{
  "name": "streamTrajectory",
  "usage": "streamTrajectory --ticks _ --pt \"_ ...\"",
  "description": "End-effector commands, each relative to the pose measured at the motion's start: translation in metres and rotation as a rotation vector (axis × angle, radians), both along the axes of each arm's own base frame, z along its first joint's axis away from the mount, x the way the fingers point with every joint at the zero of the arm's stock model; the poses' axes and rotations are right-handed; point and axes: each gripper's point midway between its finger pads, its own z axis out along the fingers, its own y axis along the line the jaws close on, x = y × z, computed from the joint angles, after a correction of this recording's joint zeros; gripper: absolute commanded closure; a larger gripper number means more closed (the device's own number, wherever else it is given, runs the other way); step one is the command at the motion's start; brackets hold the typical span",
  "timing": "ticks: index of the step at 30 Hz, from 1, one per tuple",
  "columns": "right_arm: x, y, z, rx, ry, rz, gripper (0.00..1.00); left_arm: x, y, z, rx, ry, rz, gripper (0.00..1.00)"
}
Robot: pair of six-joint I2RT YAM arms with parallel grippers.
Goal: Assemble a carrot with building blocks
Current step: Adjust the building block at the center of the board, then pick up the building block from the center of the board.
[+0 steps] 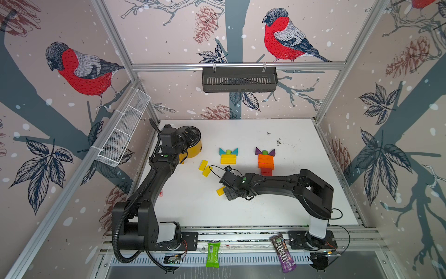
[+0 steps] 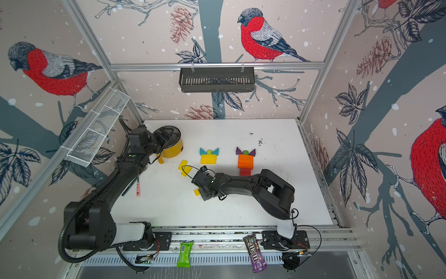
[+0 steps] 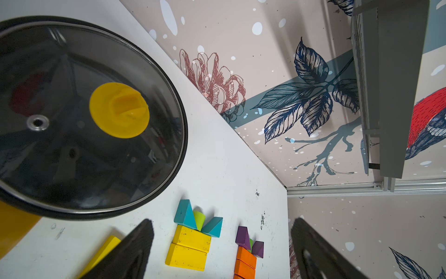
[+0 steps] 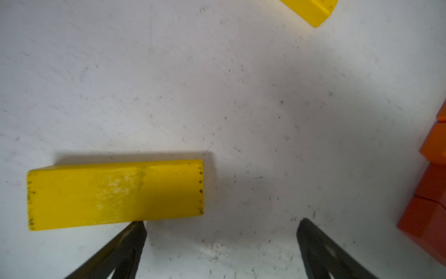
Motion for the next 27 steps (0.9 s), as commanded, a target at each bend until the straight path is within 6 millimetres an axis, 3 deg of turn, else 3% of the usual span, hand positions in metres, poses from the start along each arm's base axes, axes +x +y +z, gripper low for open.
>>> streamTrajectory --ticks 1,5,9,14,18,27 --pt "-0.007 0.011 0.013 0.018 -0.009 0.062 0.01 0.003 -0.002 0.008 0.000 -0.030 -0.008 0.10" --pt "-0.015 0.035 0.018 0.077 0.034 0.153 0.01 0.004 -0.007 0.005 -0.018 -0.025 -0.032 0.10" --pt "-0.017 0.053 0.012 0.098 0.085 0.208 0.01 0.005 -0.027 0.002 -0.004 -0.008 -0.109 0.11" --pt "-0.009 0.053 0.003 0.073 0.098 0.149 0.01 0.003 -0.074 0.010 0.020 -0.028 -0.304 0.11" --pt "-0.010 0.049 -0.007 0.067 0.111 0.103 0.01 0.001 -0.105 0.000 0.030 0.032 -0.426 0.11" --pt "-0.013 0.053 -0.012 0.116 0.098 0.039 0.00 0.001 -0.099 -0.004 0.038 0.029 -0.381 0.11"
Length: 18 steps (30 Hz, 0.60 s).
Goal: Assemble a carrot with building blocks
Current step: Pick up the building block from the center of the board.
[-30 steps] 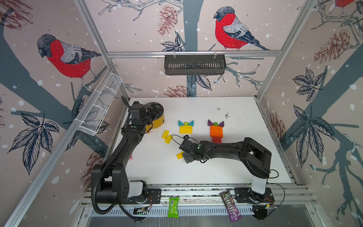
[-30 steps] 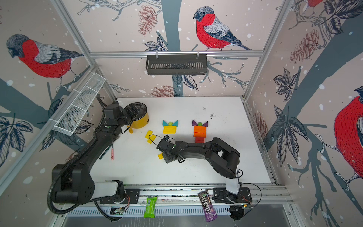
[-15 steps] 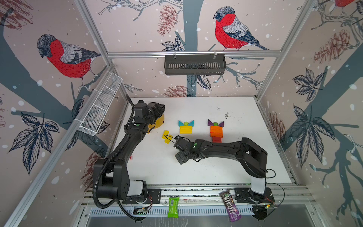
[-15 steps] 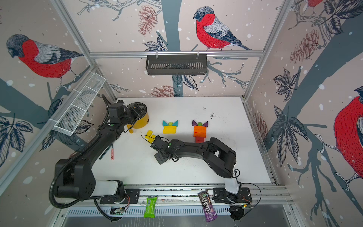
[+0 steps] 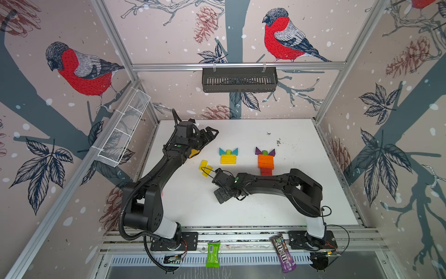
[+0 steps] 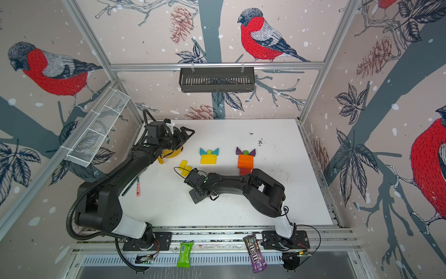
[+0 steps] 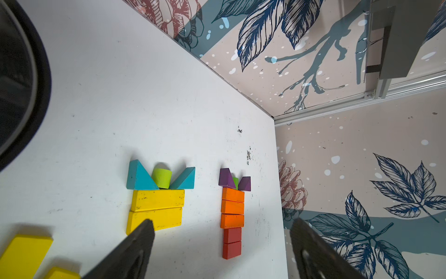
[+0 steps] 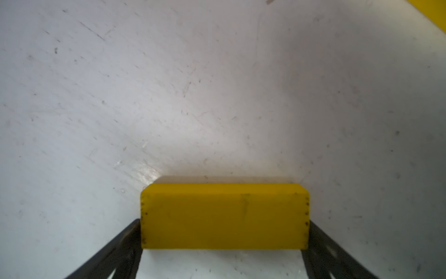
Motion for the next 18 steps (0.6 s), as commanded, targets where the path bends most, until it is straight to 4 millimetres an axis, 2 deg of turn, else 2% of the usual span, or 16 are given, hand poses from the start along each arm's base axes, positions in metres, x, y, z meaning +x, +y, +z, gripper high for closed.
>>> streamTrajectory --ticks 1,6,12,18 --pt "0.002 0.002 0.000 0.026 -0.016 -0.046 0.00 0.001 0.002 0.004 0.015 -0.026 0.005 0.11" --pt "0.005 0.002 -0.007 0.004 -0.033 -0.051 0.01 0.001 0.003 0.003 0.019 -0.022 0.010 0.11" --pt "0.010 -0.001 -0.005 0.004 -0.061 -0.077 0.00 0.001 0.004 0.002 0.023 -0.022 0.017 0.11" --pt "0.017 -0.010 0.005 -0.006 -0.119 -0.099 0.11 0.001 0.004 0.002 0.023 -0.023 0.020 0.11"
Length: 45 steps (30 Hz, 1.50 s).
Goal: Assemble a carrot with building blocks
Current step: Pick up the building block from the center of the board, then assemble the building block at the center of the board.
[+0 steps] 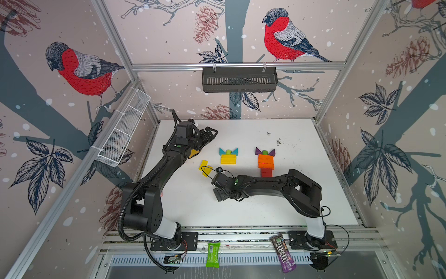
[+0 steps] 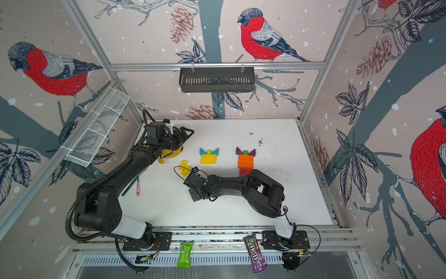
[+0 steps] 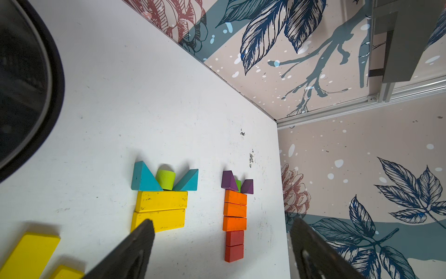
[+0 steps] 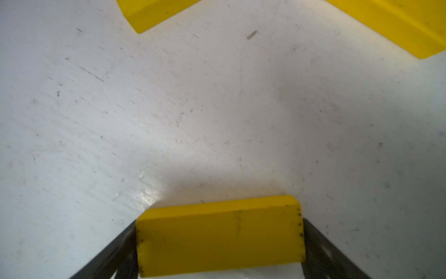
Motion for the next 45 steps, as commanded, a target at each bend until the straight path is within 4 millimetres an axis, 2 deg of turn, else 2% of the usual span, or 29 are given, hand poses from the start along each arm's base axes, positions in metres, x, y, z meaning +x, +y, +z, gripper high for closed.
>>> streamTrajectory --ticks 1,7,9,13,17,21,25,29,37,39,45 --pt "0.006 -0.013 0.006 -0.033 -0.040 -0.031 0.12 0.000 0.001 0.003 0.011 -0.020 0.001 0.11" --pt "0.023 -0.022 0.019 -0.016 -0.063 -0.068 0.14 0.001 0.004 0.005 0.018 -0.025 0.012 0.11" --pt "0.039 -0.028 0.028 0.003 -0.072 -0.104 0.14 0.002 0.008 0.006 0.015 -0.029 0.022 0.11" --pt "0.082 -0.042 0.052 0.088 -0.114 -0.231 0.13 0.004 0.021 0.007 0.001 -0.027 0.065 0.11" --pt "0.102 -0.046 0.051 0.180 -0.113 -0.335 0.13 0.007 0.036 0.008 -0.011 -0.030 0.114 0.11" --pt "0.109 -0.034 0.042 0.195 -0.105 -0.362 0.13 0.008 0.043 0.010 -0.016 -0.035 0.133 0.11" --pt "0.106 -0.027 0.027 0.188 -0.085 -0.376 0.13 0.008 0.043 0.009 -0.023 -0.031 0.133 0.11" --pt "0.110 -0.025 0.014 0.161 -0.080 -0.396 0.12 0.007 0.044 0.011 -0.033 -0.035 0.134 0.11" --pt "0.114 -0.022 0.002 0.154 -0.064 -0.429 0.06 0.007 0.043 0.010 -0.045 -0.031 0.134 0.11" --pt "0.113 -0.020 0.002 0.159 -0.064 -0.425 0.01 0.007 0.043 0.010 -0.047 -0.030 0.131 0.11" --pt "0.107 -0.011 0.022 0.248 -0.025 -0.394 0.01 0.007 0.043 0.009 -0.047 -0.029 0.134 0.11"
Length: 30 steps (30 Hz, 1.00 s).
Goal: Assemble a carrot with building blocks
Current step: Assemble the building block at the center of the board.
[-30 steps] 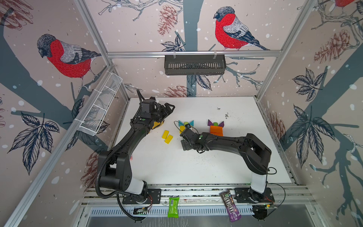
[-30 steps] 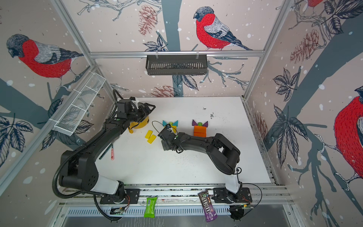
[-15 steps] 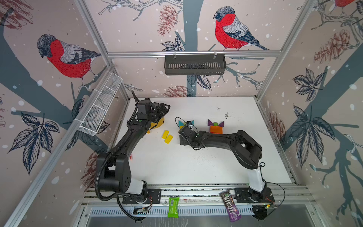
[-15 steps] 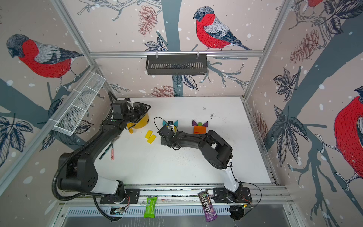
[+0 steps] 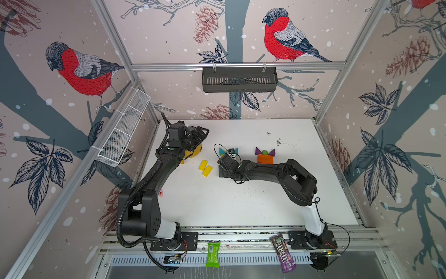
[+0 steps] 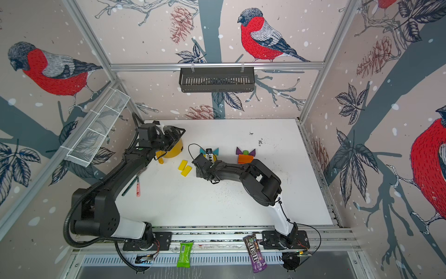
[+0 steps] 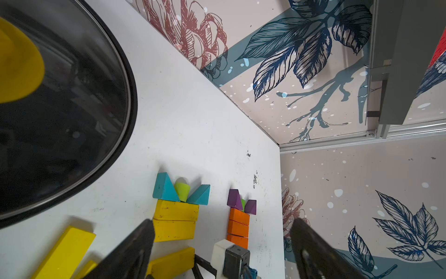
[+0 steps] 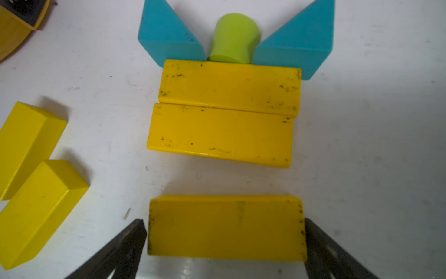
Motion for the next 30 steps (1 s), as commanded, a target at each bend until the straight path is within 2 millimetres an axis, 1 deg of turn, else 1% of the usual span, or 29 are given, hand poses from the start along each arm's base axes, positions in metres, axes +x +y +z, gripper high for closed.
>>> streamTrajectory --ticks 1,3,4,6,7,8,9,12,14,16,17,19,21,25,30 --pt "-0.005 0.009 0.020 0.096 0.009 0.026 0.01 0.003 -0.001 0.008 -0.009 -0.035 -0.005 0.11" --pt "-0.008 0.011 0.035 0.136 -0.001 0.055 0.01 0.003 -0.001 0.007 -0.009 -0.035 -0.005 0.11" --pt "-0.008 0.008 0.043 0.137 -0.017 0.062 0.01 0.003 -0.001 0.008 -0.009 -0.035 -0.005 0.11" --pt "-0.004 -0.005 0.053 0.101 -0.049 0.055 0.01 0.003 -0.002 0.008 -0.012 -0.034 -0.007 0.11" --pt "-0.002 -0.014 0.055 0.059 -0.071 0.057 0.00 0.003 -0.001 0.008 -0.011 -0.036 -0.007 0.11" --pt "-0.001 -0.019 0.057 0.026 -0.089 0.074 0.01 0.003 -0.001 0.008 -0.011 -0.037 -0.006 0.11" --pt "-0.001 -0.022 0.056 -0.013 -0.101 0.113 0.03 0.002 -0.001 0.008 -0.013 -0.036 -0.006 0.11" --pt "-0.004 -0.030 0.042 -0.139 -0.099 0.202 0.10 0.002 -0.005 0.008 -0.027 -0.036 -0.020 0.11" --pt "-0.009 -0.034 0.032 -0.178 -0.082 0.245 0.15 0.001 -0.009 0.007 -0.027 -0.034 -0.026 0.11" --pt "-0.016 -0.035 0.022 -0.187 -0.056 0.295 0.23 0.000 -0.018 0.002 -0.030 -0.023 -0.052 0.11" --pt "-0.018 -0.034 0.020 -0.186 -0.052 0.311 0.25 -0.001 -0.023 0.001 -0.035 -0.017 -0.066 0.11" --pt "-0.024 -0.032 0.013 -0.177 -0.036 0.341 0.26 -0.003 -0.032 -0.003 -0.033 -0.008 -0.091 0.12" --pt "-0.024 -0.033 0.008 -0.183 -0.028 0.345 0.26 -0.003 -0.035 -0.007 -0.024 -0.001 -0.094 0.12" --pt "-0.021 -0.034 -0.005 -0.211 -0.012 0.347 0.25 -0.002 -0.035 -0.009 -0.022 0.006 -0.094 0.12" --pt "-0.015 -0.035 -0.011 -0.239 -0.016 0.332 0.27 -0.003 -0.035 -0.010 -0.016 0.007 -0.095 0.12"
